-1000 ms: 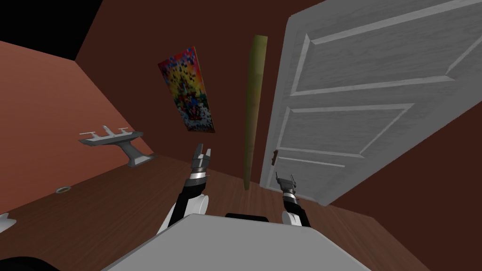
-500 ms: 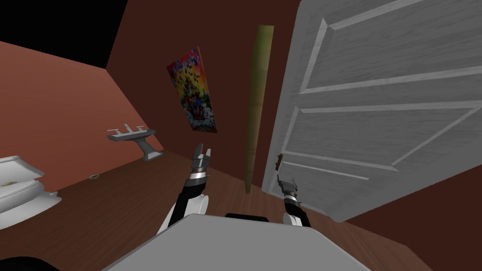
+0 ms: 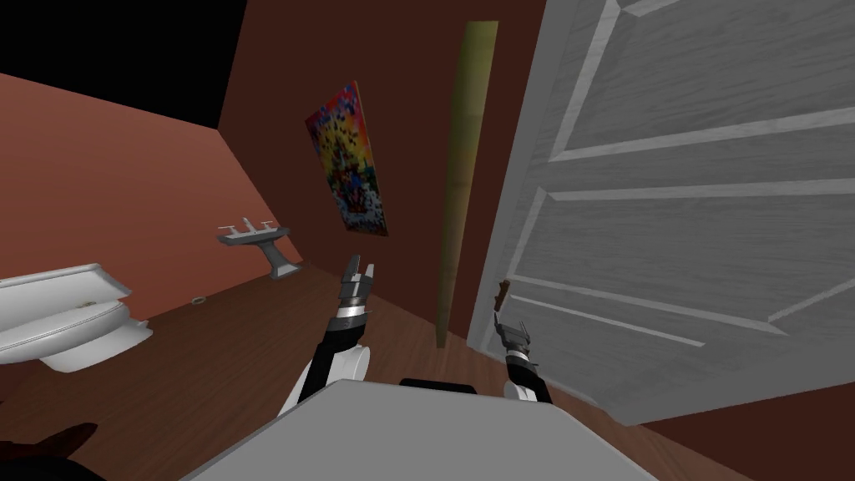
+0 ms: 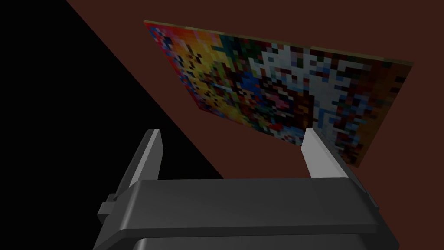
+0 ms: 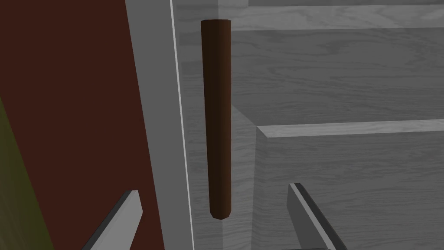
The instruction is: Pull the door open
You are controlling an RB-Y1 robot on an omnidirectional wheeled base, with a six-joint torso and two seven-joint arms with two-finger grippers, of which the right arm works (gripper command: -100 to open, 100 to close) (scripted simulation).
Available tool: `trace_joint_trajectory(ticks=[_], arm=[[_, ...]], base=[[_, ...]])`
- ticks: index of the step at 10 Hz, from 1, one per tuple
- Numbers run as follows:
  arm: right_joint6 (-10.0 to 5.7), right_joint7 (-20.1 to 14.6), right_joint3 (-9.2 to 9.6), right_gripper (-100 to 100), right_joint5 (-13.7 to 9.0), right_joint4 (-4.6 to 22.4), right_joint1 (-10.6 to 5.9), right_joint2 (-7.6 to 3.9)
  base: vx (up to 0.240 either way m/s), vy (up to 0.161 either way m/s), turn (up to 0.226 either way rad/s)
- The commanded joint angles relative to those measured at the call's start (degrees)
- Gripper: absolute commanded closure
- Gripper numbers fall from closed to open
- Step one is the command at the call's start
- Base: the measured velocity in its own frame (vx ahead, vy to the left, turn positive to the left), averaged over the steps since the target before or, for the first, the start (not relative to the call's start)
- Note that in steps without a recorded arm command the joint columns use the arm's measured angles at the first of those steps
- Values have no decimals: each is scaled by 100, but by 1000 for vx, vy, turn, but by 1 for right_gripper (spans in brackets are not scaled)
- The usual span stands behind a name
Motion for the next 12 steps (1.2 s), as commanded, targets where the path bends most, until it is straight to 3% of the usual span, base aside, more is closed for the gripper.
trace_joint_trajectory(ticks=[1,2,3,4,6,12], arm=[[-27,-158,42,-100,-96,172,-70,-22],[-8,-82,22,-100,-63,104,-53,-10],[-52,-127,-113,-100,-138,324,-150,-44],[-52,-127,-113,-100,-138,324,-150,-44],[-132,-180,-360,-100,-263,725,-362,-80],[-264,-270,-766,-100,-469,1403,-747,-123]], base=[[76,-49,116],[29,-21,20],[-64,-46,170],[-82,-59,99],[-103,-58,236],[-46,-28,196]])
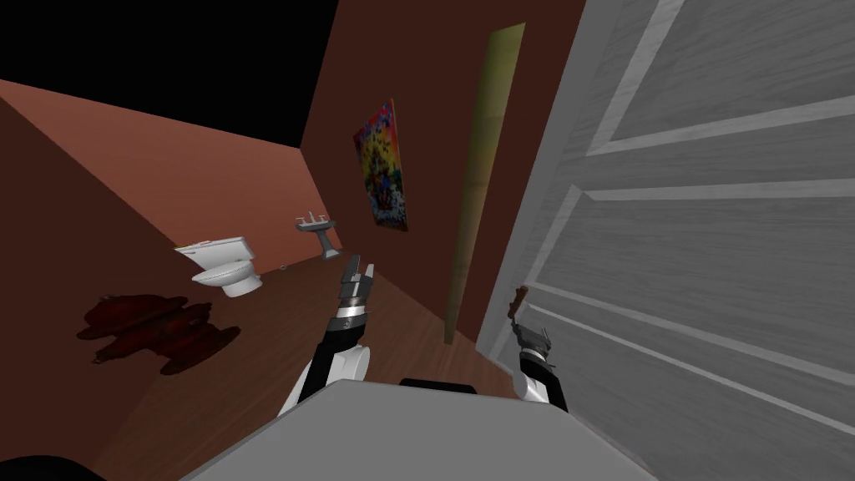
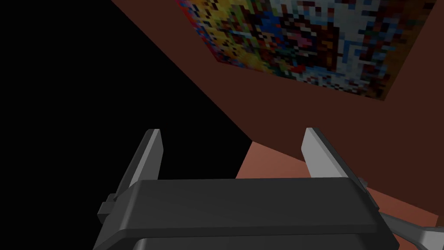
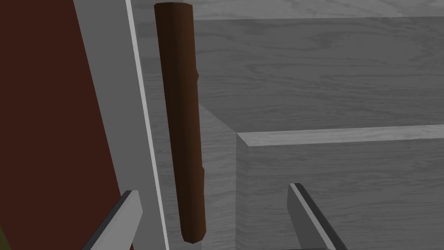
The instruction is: Pull the door open
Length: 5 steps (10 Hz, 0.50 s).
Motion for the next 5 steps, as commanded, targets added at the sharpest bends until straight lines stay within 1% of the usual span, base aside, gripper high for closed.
trace_joint_trajectory(ticks=[1,2,3,5], arm=[[-35,-37,-92,-100,-47,170,-94,-19],[-69,-60,-195,-100,-99,344,-197,-26],[-98,-81,-283,-100,-144,496,-289,-32],[-131,-105,-384,-100,-195,671,-400,-35]], base=[[-8,-34,141],[4,-50,269],[30,-67,324],[71,-72,166]])
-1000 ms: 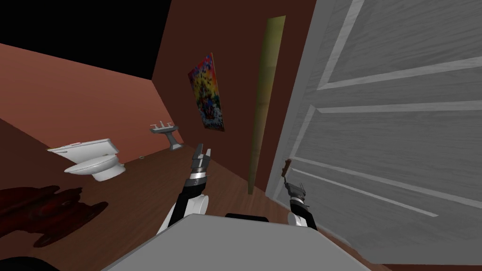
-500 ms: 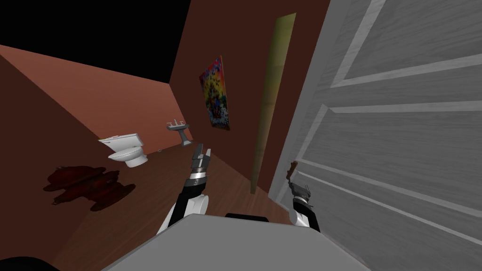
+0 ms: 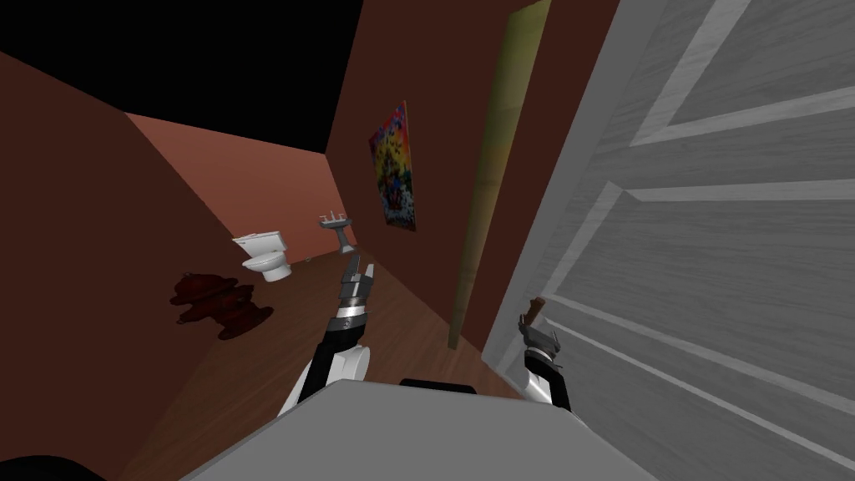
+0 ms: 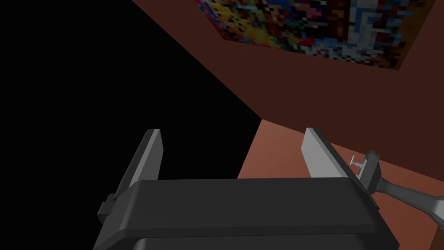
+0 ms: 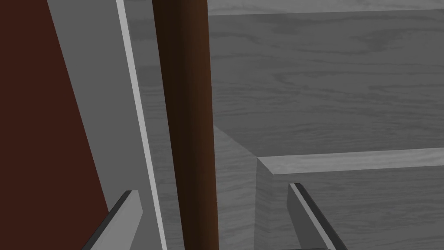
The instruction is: Pull the door open
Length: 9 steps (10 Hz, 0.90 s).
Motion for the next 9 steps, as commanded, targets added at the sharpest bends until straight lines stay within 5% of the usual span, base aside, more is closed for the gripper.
trace_joint_trajectory(ticks=[1,3,4,9], arm=[[-12,6,-85,-100,-46,68,-58,6],[-9,2,-82,-100,-44,78,-65,2],[-9,2,-82,100,-44,78,-65,2],[-9,2,-82,100,-44,78,-65,2]], base=[[125,-112,180],[127,-79,47],[-12,4,-9],[-15,9,0]])
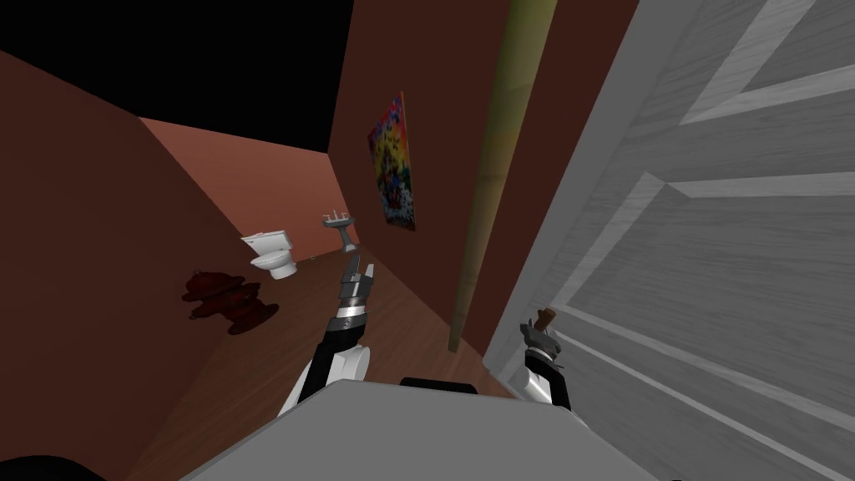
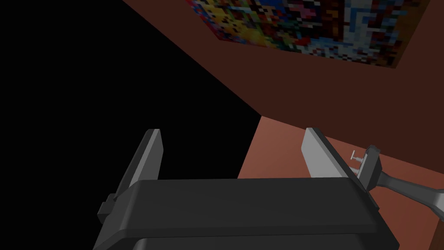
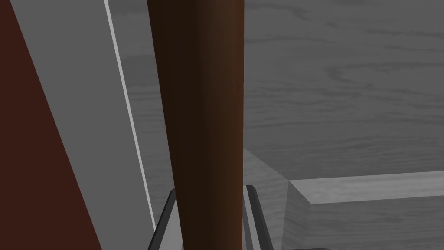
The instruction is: Pull the door open
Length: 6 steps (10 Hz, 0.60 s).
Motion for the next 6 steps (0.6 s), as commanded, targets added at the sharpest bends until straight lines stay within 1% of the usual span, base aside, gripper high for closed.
trace_joint_trajectory(ticks=[1,4,6], arm=[[4,-42,25,100,18,-4,31,-37],[17,-129,99,100,67,-28,69,-90],[37,-248,210,100,140,-69,107,-149]], base=[[-99,56,6],[-160,74,19],[-181,71,48]])
